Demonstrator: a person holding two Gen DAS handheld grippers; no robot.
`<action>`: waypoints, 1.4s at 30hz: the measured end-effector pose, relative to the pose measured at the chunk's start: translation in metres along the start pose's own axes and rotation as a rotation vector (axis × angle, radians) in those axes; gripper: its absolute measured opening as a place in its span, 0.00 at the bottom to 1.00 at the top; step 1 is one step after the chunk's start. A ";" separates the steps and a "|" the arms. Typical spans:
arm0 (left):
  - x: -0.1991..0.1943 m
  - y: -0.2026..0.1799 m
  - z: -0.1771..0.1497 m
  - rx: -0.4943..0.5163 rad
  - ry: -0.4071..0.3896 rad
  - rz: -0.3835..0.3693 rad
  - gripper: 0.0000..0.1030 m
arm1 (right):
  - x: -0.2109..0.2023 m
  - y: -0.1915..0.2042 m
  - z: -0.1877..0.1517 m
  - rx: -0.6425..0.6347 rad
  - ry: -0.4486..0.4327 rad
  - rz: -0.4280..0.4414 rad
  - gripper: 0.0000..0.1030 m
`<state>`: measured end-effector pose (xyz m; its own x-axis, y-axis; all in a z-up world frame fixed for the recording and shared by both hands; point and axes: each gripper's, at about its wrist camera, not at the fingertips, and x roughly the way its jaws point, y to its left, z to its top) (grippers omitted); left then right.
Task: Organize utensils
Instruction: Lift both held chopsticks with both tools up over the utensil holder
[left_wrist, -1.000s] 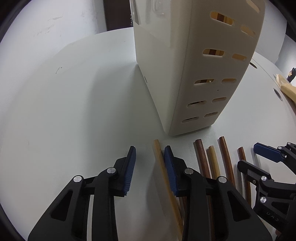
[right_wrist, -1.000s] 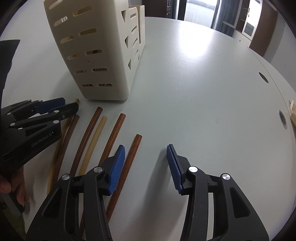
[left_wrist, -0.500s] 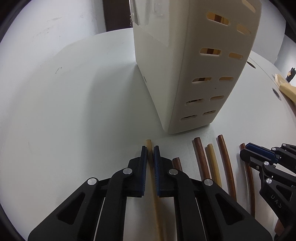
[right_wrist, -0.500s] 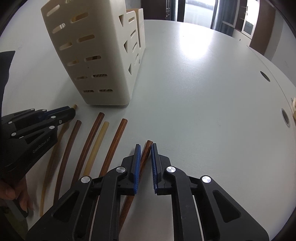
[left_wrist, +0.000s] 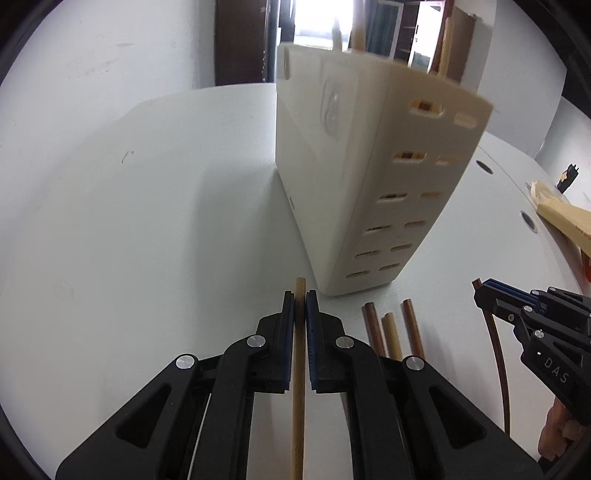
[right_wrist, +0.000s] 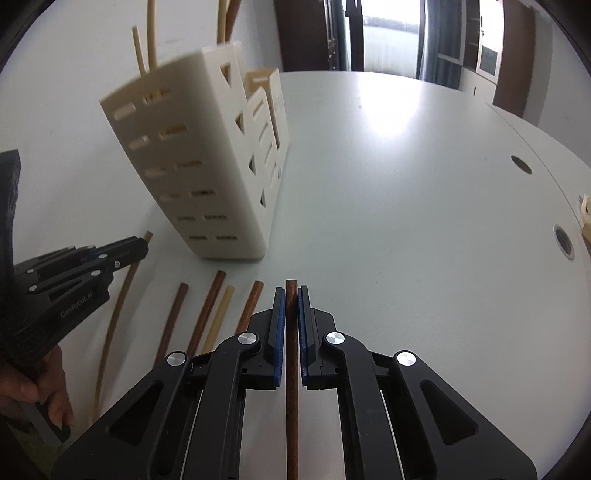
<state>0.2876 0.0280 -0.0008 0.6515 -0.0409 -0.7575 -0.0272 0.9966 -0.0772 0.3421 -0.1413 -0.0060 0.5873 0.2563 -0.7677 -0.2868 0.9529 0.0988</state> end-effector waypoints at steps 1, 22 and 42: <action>-0.010 -0.003 0.001 0.005 -0.024 -0.003 0.06 | -0.009 0.001 0.004 -0.003 -0.033 0.001 0.07; -0.123 -0.019 0.061 0.092 -0.346 0.006 0.06 | -0.116 0.034 0.048 -0.077 -0.394 0.096 0.07; -0.152 -0.023 0.093 0.083 -0.592 0.011 0.06 | -0.123 0.024 0.072 -0.107 -0.569 0.145 0.07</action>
<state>0.2595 0.0176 0.1769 0.9638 -0.0077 -0.2663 0.0074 1.0000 -0.0020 0.3179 -0.1377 0.1364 0.8413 0.4575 -0.2880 -0.4518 0.8876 0.0902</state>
